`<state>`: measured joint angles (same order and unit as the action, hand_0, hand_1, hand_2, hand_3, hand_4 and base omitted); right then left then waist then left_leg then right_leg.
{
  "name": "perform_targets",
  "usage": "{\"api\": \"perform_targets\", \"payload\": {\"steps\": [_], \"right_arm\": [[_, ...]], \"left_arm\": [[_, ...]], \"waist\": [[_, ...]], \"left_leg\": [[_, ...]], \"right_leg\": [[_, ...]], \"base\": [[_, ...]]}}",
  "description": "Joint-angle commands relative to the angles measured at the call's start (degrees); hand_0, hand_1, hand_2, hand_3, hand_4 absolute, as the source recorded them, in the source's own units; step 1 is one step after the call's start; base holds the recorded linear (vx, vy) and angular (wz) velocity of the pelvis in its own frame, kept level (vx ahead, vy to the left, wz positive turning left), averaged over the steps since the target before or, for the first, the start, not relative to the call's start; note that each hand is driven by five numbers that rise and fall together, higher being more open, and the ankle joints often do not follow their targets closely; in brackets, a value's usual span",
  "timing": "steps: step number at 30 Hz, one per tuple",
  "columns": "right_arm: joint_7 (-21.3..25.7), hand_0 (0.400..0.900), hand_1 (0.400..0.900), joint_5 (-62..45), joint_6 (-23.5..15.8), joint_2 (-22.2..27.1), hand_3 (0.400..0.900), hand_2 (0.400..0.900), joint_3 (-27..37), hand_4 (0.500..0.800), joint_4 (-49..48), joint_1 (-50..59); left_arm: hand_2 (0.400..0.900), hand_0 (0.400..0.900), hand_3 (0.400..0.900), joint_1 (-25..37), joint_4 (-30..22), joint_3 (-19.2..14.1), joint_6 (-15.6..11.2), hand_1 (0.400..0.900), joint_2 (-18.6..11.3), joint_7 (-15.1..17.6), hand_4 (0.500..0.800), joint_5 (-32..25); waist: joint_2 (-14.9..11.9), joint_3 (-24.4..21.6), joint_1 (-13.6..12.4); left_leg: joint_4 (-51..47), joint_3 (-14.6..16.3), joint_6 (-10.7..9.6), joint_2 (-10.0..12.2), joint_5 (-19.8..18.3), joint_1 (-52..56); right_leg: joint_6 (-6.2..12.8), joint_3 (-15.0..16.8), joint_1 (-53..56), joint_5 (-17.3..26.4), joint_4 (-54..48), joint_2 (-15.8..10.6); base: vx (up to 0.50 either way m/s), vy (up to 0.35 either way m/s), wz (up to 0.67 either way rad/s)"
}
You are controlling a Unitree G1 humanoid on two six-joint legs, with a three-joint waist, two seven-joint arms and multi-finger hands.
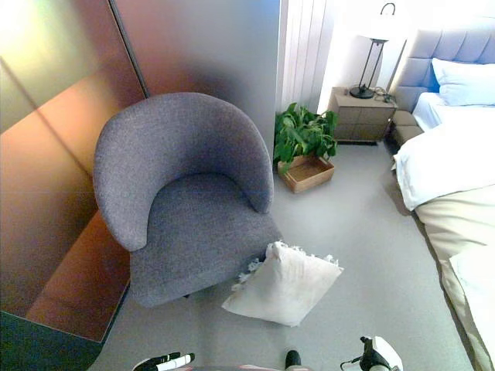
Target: Pick up the pillow and put it on the sofa.
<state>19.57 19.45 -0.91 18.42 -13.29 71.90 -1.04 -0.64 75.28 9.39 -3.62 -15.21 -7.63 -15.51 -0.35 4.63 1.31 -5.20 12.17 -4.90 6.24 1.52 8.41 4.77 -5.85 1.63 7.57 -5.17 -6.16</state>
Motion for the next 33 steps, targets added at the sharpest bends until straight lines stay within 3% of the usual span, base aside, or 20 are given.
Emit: {"api": "perform_targets", "payload": {"steps": [1, 23, 33], "right_arm": [[2.35, 0.900, 0.900, 0.21, -1.52, 3.31, 0.900, 0.900, -1.46, 0.800, -0.16, 3.98], [3.25, 0.900, 0.900, 2.22, -2.52, 5.70, 0.900, 0.900, -2.08, 0.800, -2.63, 5.42], [1.81, 0.900, 0.900, 7.05, -4.54, 11.75, 0.900, 0.900, -4.57, 0.800, -6.17, 9.36]], "left_arm": [[0.900, 0.900, 0.900, 3.24, -0.45, -1.26, -1.13, 0.900, -2.91, -0.27, 0.800, -0.51], [0.900, 0.900, 0.900, 3.04, -1.65, -1.01, -0.09, 0.900, -4.01, -1.78, 0.800, -1.04], [0.900, 0.900, 0.900, 2.53, -3.37, 0.41, 0.71, 0.900, -5.44, -1.88, 0.800, -1.08]], "waist": [[-1.91, 1.98, 0.61], [-2.09, 2.86, -0.51], [-1.76, 4.40, -2.56]], "left_leg": [[0.20, -2.61, 3.39, -3.16, -3.09, 0.27], [0.20, -3.56, 3.53, -3.41, -2.80, -0.22], [0.20, -5.14, 3.21, -3.67, -1.98, -2.97]], "right_leg": [[1.78, -1.76, 4.95, -4.87, 0.17, 2.03], [1.69, -2.68, 4.97, -4.82, 0.17, 1.90], [1.81, -4.64, 3.40, -4.62, 0.17, 1.35]], "base": [[0.00, 0.000, 0.00], [0.00, -0.007, 0.02], [0.02, -0.039, 0.12]]}}
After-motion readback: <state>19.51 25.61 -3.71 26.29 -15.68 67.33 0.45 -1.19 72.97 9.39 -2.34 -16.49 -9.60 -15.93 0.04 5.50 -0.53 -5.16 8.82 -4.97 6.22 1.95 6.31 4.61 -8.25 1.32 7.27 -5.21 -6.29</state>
